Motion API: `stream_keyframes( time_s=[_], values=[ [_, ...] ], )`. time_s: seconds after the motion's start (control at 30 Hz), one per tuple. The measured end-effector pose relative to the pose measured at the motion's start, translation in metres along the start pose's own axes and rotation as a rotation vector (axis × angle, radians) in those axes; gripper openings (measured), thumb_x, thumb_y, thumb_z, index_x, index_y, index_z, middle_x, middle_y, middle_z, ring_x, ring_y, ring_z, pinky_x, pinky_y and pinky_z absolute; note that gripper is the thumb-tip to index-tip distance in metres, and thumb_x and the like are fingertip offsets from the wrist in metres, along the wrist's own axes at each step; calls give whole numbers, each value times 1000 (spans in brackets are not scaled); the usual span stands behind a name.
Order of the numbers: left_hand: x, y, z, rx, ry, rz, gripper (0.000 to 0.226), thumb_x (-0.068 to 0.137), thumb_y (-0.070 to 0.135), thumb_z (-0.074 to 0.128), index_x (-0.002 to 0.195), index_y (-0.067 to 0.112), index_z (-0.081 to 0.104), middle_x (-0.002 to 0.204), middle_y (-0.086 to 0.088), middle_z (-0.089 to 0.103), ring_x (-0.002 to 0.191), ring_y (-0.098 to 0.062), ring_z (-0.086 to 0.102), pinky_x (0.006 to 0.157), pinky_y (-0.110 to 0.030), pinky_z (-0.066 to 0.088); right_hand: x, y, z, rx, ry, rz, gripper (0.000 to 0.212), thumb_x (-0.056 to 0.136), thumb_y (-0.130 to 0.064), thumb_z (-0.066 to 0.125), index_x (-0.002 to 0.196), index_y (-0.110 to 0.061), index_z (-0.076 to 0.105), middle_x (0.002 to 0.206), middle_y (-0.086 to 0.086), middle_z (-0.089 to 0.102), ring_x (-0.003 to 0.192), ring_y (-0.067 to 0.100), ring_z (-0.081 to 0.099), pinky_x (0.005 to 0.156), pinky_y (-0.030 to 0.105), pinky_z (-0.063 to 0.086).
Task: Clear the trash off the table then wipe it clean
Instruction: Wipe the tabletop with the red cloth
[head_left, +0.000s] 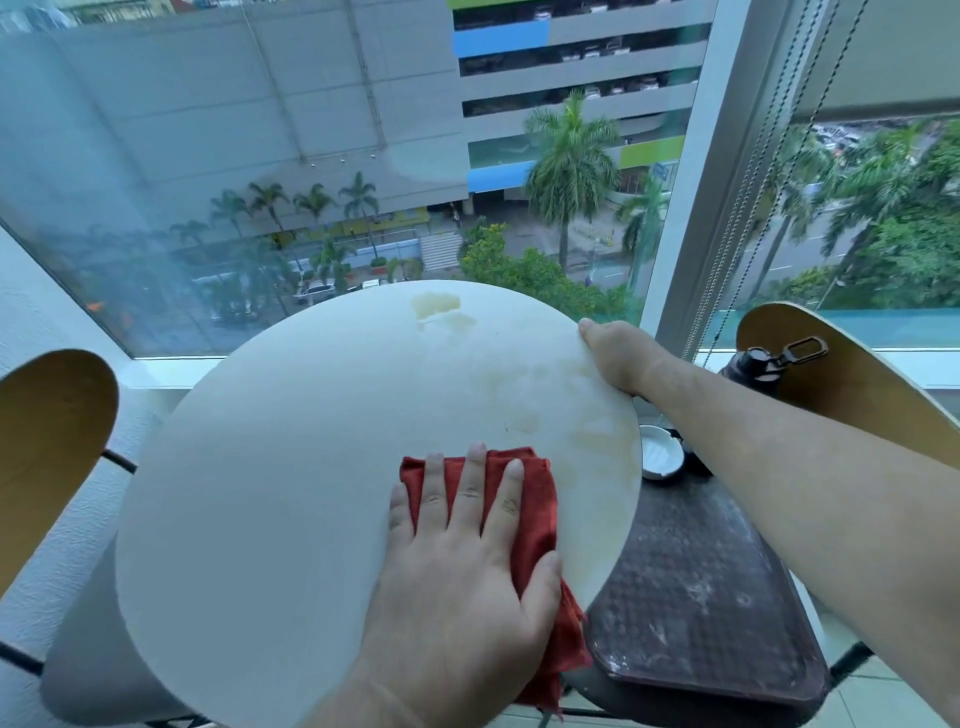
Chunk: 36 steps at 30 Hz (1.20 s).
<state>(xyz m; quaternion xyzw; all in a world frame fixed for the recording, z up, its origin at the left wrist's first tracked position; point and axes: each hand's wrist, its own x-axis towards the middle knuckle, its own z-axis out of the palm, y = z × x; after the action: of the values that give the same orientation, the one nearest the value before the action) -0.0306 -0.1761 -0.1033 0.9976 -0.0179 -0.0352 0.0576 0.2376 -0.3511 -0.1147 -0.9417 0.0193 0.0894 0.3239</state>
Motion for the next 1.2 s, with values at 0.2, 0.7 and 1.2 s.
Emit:
stream_keyframes(
  time_s=[0.2, 0.7, 1.2],
  values=[
    [-21, -23, 10, 93, 35, 44, 77, 86, 63, 47, 155, 28, 50, 162, -5, 46, 147, -37, 45, 112, -55, 25, -2, 10, 5, -90, 19, -56, 44, 109, -3, 26, 151, 5, 36, 133, 27, 61, 119, 43, 61, 100, 50, 52],
    [43, 28, -6, 54, -33, 25, 74, 101, 62, 15, 166, 33, -6, 175, 2, -13, 160, -31, -15, 128, -56, -6, -1, 16, 3, -85, 34, -24, 39, 107, -1, 25, 144, 6, 38, 135, 30, 58, 122, 45, 59, 101, 51, 50],
    [2, -18, 1, 17, -9, 5, 79, 91, 70, 19, 164, 40, 21, 173, 5, 18, 160, -27, 17, 125, -49, 10, -8, 9, 3, -52, -40, 19, 47, 111, -9, 21, 155, 0, 32, 142, 27, 56, 126, 45, 57, 105, 53, 48]
  ],
)
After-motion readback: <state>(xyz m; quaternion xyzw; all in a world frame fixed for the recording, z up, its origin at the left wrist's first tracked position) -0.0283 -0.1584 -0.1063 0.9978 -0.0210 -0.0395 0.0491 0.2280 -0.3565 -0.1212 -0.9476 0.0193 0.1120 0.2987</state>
